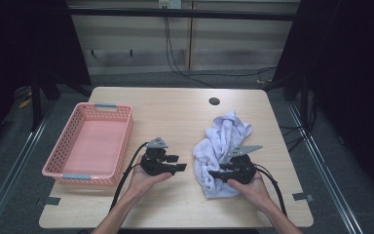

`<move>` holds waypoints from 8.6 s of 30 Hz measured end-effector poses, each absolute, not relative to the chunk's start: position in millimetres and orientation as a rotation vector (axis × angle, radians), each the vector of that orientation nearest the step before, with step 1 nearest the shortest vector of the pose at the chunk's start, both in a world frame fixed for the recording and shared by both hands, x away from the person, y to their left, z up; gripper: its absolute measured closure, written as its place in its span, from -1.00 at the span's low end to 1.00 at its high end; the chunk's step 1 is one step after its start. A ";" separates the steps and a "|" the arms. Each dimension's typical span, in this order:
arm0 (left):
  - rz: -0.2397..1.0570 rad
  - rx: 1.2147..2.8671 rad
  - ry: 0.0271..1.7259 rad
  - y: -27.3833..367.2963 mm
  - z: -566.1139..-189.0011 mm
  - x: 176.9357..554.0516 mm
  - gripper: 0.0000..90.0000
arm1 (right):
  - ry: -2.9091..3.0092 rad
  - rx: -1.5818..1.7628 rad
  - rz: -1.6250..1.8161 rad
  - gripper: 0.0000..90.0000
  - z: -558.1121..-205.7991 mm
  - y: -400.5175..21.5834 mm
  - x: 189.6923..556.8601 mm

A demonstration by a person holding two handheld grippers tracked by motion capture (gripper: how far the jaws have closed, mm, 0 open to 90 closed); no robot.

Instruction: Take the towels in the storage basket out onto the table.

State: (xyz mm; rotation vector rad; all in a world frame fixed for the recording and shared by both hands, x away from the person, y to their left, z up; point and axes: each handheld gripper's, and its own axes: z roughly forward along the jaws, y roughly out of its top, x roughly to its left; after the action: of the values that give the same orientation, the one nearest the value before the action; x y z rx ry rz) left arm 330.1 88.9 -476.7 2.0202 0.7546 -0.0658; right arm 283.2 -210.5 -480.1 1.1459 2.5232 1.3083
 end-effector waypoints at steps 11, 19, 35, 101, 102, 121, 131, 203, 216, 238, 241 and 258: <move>-0.048 2.016 0.716 67.5 -486.6 336.1 -0.22 | 2.631 0.924 1.545 0.49 -454.9 -207.9 260.2; -0.006 1.985 0.581 58.7 -469.4 330.3 0.88 | 2.569 0.994 1.577 0.36 -449.6 -224.6 262.6; 0.142 1.840 0.627 131.9 -373.7 318.5 0.88 | 2.327 1.025 1.629 0.63 -411.4 -247.2 278.5; 0.022 1.891 0.927 150.6 -441.3 339.5 0.53 | 2.144 1.388 1.414 0.33 -445.2 -323.6 306.8; 0.017 1.904 0.924 151.7 -445.9 336.5 0.59 | 2.156 1.374 1.408 0.37 -447.6 -323.5 299.6; 0.004 1.990 0.925 140.8 -484.2 333.4 0.39 | 2.322 1.367 1.151 0.67 -503.3 -319.6 302.2; 0.007 1.955 0.991 146.1 -489.6 338.4 0.22 | 2.231 1.401 1.301 0.94 -479.4 -338.1 284.9; 0.005 1.771 0.730 184.0 -398.3 258.5 0.98 | 2.078 1.175 1.553 0.96 -364.9 -353.0 192.8; -0.103 1.837 0.631 199.5 -422.2 158.8 0.82 | 2.179 1.239 1.566 0.76 -412.1 -345.4 76.9; -0.051 2.154 0.727 112.5 -501.0 308.7 0.54 | 2.383 1.236 1.249 0.17 -473.8 -294.3 265.5; -0.052 2.165 0.739 118.4 -503.9 302.1 0.79 | 2.412 1.239 1.198 0.18 -482.0 -290.1 276.5; -0.214 2.183 0.608 150.8 -491.7 231.8 0.85 | 2.600 1.203 1.142 0.92 -491.9 -284.0 219.8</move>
State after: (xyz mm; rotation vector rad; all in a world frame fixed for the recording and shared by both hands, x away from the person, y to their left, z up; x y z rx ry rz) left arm 231.8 150.8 -491.7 2.1829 0.6078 -0.2142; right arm 219.8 -284.0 -491.9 1.2031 2.5998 1.1422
